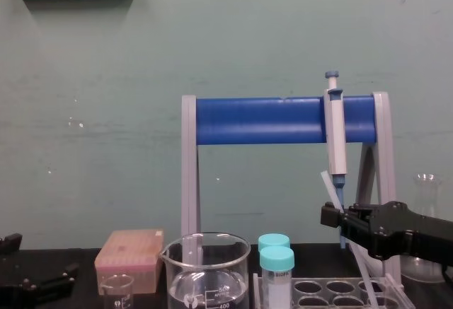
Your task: Pick up the stirring rod with one hand, then place it down.
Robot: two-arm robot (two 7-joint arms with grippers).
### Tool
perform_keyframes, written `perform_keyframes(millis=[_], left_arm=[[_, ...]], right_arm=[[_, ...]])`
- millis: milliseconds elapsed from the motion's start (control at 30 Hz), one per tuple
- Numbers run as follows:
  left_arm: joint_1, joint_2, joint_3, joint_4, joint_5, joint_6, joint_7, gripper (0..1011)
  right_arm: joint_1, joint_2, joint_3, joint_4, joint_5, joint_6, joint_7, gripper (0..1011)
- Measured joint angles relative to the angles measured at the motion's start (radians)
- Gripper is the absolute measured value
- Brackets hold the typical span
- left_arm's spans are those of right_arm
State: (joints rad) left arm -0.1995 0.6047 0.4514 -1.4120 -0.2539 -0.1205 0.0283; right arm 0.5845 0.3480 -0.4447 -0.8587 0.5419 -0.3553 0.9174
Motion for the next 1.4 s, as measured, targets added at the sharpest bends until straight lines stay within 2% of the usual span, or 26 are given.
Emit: perform_keyframes(millis=[233, 333, 667, 733, 800, 833, 900, 1000, 1067, 1167, 1200, 1267, 1400], left_arm=[[0.000, 0.000, 0.000, 0.000, 0.000, 0.000, 0.000, 1000], [0.000, 0.000, 0.000, 0.000, 0.000, 0.000, 0.000, 1000], [0.000, 0.000, 0.000, 0.000, 0.000, 0.000, 0.000, 1000], [0.000, 0.000, 0.000, 0.000, 0.000, 0.000, 0.000, 1000], [0.000, 0.000, 0.000, 0.000, 0.000, 0.000, 0.000, 1000], [0.000, 0.000, 0.000, 0.000, 0.000, 0.000, 0.000, 1000], [0.000, 0.000, 0.000, 0.000, 0.000, 0.000, 0.000, 1000], [0.000, 0.000, 0.000, 0.000, 0.000, 0.000, 0.000, 1000], [0.000, 0.000, 0.000, 0.000, 0.000, 0.000, 0.000, 1000], [0.000, 0.000, 0.000, 0.000, 0.000, 0.000, 0.000, 1000], [0.000, 0.000, 0.000, 0.000, 0.000, 0.000, 0.000, 1000], [0.000, 0.000, 0.000, 0.000, 0.000, 0.000, 0.000, 1000], [0.000, 0.000, 0.000, 0.000, 0.000, 0.000, 0.000, 1000]], right_arm=[[0.000, 0.000, 0.001, 0.000, 0.003, 0.000, 0.001, 72], [0.000, 0.000, 0.001, 0.000, 0.003, 0.000, 0.001, 120], [0.000, 0.000, 0.001, 0.000, 0.005, 0.000, 0.002, 451], [0.000, 0.000, 0.001, 0.000, 0.005, 0.000, 0.002, 491], [0.000, 0.000, 0.001, 0.000, 0.005, 0.000, 0.002, 577], [0.000, 0.000, 0.001, 0.000, 0.005, 0.000, 0.002, 586], [0.000, 0.000, 0.001, 0.000, 0.005, 0.000, 0.002, 673], [0.000, 0.000, 0.001, 0.000, 0.005, 0.000, 0.003, 729], [0.000, 0.000, 0.001, 0.000, 0.005, 0.000, 0.003, 827], [0.000, 0.000, 0.001, 0.000, 0.005, 0.000, 0.003, 911], [0.000, 0.000, 0.001, 0.000, 0.005, 0.000, 0.003, 911], [0.000, 0.000, 0.001, 0.000, 0.005, 0.000, 0.003, 990], [0.000, 0.000, 0.001, -0.001, 0.004, -0.001, 0.003, 1002]])
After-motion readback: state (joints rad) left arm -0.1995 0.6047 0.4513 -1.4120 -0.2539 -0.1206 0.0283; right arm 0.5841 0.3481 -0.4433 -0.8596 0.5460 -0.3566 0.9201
